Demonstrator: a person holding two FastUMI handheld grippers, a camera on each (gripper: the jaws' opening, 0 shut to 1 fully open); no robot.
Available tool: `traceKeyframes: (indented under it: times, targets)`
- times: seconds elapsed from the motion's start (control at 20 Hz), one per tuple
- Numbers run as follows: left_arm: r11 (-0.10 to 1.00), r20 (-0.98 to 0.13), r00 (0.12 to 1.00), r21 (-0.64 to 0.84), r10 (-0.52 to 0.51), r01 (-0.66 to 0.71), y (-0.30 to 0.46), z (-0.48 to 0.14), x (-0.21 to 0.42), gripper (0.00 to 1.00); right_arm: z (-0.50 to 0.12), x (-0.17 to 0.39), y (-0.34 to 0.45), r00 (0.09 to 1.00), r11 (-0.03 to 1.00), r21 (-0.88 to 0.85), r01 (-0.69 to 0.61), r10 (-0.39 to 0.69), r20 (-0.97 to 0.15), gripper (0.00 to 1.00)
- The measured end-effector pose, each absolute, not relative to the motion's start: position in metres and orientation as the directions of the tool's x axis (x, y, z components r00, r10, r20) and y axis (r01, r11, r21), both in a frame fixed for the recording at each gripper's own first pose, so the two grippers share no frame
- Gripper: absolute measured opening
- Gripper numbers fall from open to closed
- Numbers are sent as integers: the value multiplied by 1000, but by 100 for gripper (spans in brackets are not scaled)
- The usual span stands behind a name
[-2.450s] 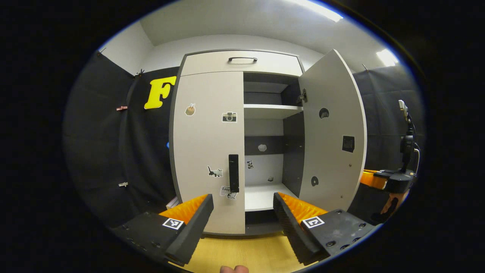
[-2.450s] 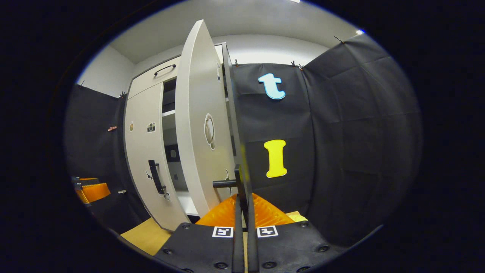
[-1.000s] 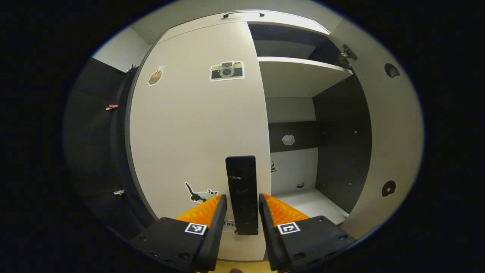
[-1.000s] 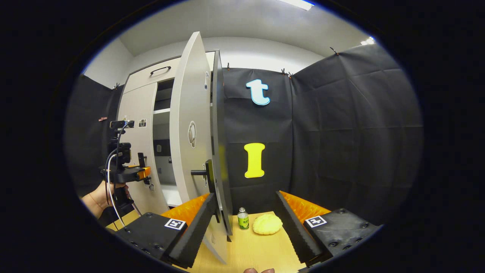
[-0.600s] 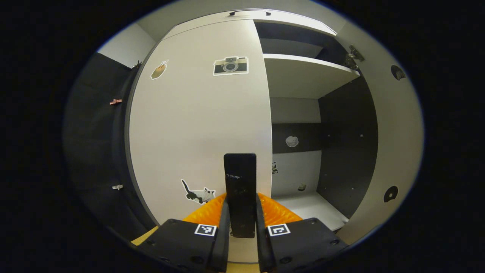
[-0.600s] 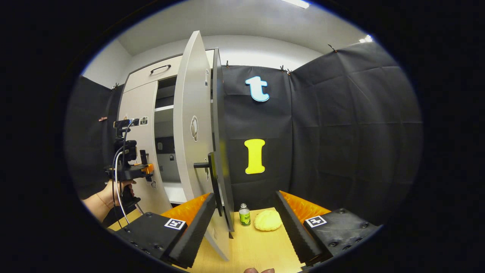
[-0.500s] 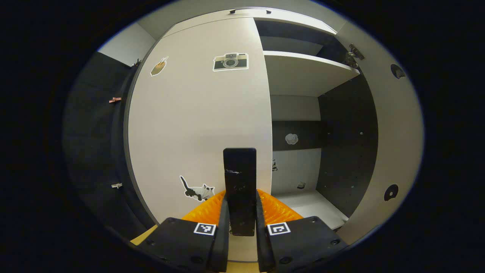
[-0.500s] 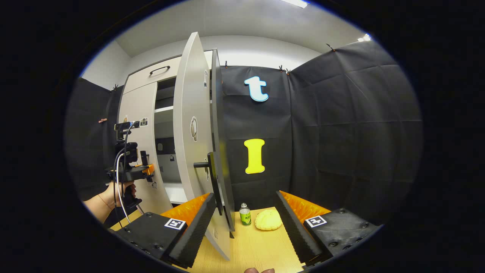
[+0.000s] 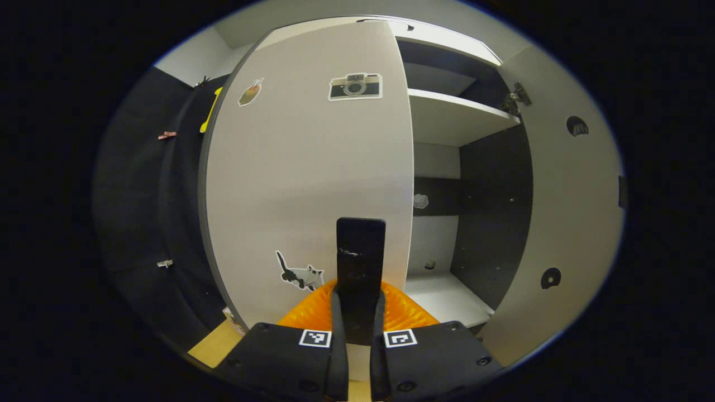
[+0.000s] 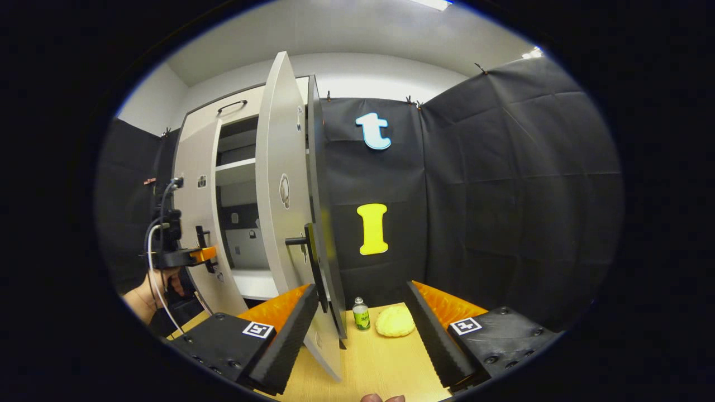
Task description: Open the right door of the double-door shoe cabinet with the right hand, and open the left door with the left hand.
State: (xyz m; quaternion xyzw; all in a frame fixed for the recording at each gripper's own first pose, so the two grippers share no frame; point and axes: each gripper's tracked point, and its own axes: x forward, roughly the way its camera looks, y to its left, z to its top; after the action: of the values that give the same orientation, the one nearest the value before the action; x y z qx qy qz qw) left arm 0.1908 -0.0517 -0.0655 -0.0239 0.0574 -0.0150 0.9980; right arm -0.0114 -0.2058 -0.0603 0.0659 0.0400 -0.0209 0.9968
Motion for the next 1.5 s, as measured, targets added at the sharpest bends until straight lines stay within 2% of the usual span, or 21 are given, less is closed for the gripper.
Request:
traceKeyframes:
  times: [1.1,1.5]
  targets:
    - [991,-122,987,-92,-105,94,46,-65,79,17,-51,4,-160,998,996,88,15,-9,-69,98]
    - [993,-130,989,-97,-76,63,91,-62,61,17,-50,9,-151,997,996,89,16,-10,-73,98]
